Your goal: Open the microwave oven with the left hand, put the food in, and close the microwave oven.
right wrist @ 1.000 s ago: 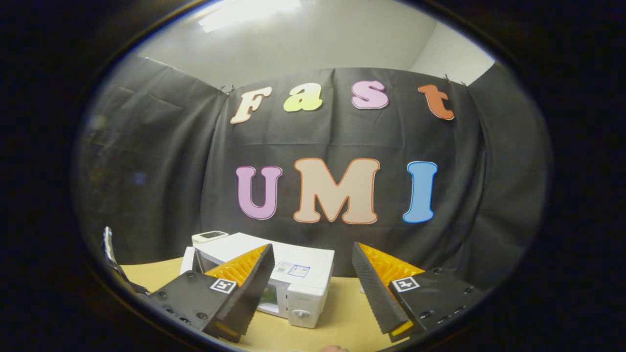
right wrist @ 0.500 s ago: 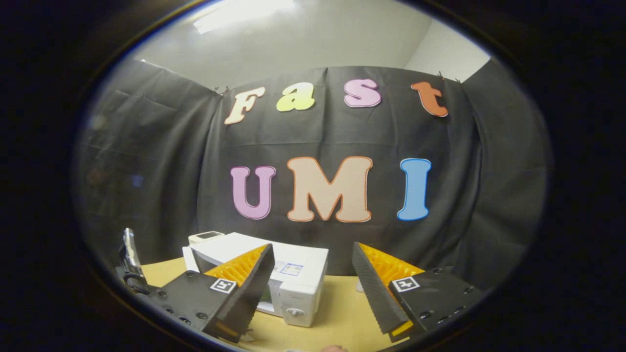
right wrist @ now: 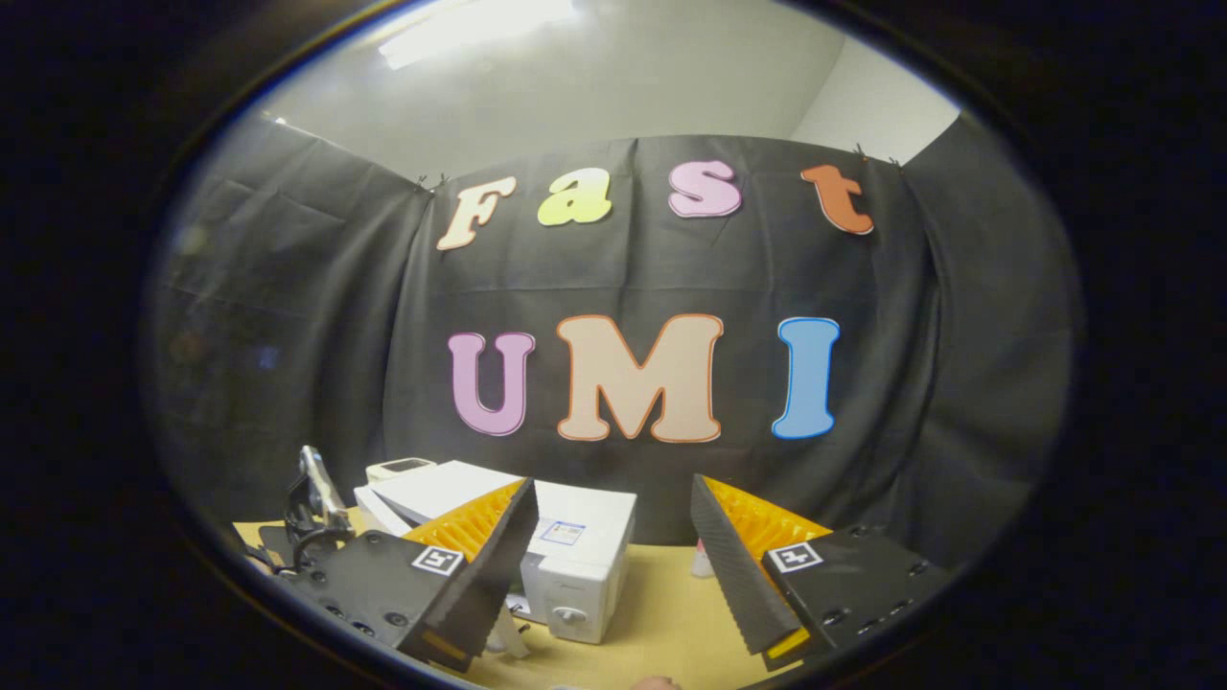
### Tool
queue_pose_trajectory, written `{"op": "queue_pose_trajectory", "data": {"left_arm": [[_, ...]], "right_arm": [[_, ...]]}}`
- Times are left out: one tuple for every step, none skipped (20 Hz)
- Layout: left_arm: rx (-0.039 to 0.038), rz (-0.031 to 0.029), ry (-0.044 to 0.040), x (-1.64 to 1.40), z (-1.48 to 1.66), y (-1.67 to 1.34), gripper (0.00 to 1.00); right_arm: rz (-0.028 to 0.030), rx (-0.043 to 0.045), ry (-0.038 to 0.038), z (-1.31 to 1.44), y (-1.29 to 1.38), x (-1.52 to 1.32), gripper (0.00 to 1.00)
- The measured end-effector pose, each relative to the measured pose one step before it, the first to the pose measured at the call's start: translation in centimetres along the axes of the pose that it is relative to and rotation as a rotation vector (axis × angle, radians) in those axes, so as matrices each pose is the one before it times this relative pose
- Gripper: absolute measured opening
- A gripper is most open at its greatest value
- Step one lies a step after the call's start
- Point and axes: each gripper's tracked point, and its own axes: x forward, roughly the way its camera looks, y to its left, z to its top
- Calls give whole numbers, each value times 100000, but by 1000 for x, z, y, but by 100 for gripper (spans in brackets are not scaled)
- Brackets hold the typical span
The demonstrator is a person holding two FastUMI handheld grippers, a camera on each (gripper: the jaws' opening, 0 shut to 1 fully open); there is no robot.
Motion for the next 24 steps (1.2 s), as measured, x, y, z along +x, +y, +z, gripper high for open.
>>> {"op": "queue_pose_trajectory", "data": {"left_arm": [[-1007,-135,-430,483,306,-60,0],[-927,59,-449,604,401,-31,0],[-1422,-211,-17,486,206,-31,0],[-2008,-735,173,499,199,-253,0],[-1393,-270,-358,441,394,-115,0],[-613,25,-365,353,379,-140,0],[-295,284,-388,384,261,-40,1],[-229,-81,-620,274,343,-27,1],[-624,-247,-703,385,287,-124,0],[-540,-208,-317,536,169,-123,1],[385,-546,1470,211,-47,-226,0],[-744,-1353,-6,91,-150,-221,0],[-976,12,-1406,38,321,35,1],[-1341,793,-558,30,113,103,1],[-1931,871,-70,82,-140,6,0],[-1070,702,-320,105,139,-15,0],[-760,-400,-448,164,160,-112,0],[1125,2727,-444,361,348,621,1],[-2045,-1651,2952,3,-449,-185,1],[-4623,-1160,-489,36,84,-376,0],[-861,20,-567,296,300,-113,0],[663,566,960,-232,-238,-241,1],[2126,387,-557,49,60,-54,1],[1661,255,133,63,81,-30,1]], "right_arm": [[-243,-499,175,6,-195,-42,96],[-545,-502,194,-44,-316,4,96],[-415,-201,34,-34,-223,34,96],[-239,83,5,-18,-25,150,96],[-374,144,84,36,-182,-19,96],[-237,174,-64,-6,-171,62,96],[-355,-67,-75,117,-136,21,96],[-383,-288,-79,5,-242,36,96],[-567,-626,135,-36,-165,95,96],[-994,-1375,-3,-77,-366,41,96],[-220,-969,-370,105,-111,-20,96],[86,-254,68,-109,-16,-82,96],[155,212,22,-30,44,-22,96],[-272,278,5,-11,-38,213,96],[-40,177,295,-106,-5,102,96],[35,-190,217,-141,45,-30,96],[-98,-570,119,-94,-16,75,96],[285,-338,-26,-31,109,-28,96],[291,-163,109,46,195,-35,96],[402,-243,110,-16,143,17,96],[-268,-194,-284,114,-11,63,96],[104,118,220,-161,23,-71,96],[275,225,102,0,118,-87,96],[-124,-80,-45,13,-72,-13,96]]}}
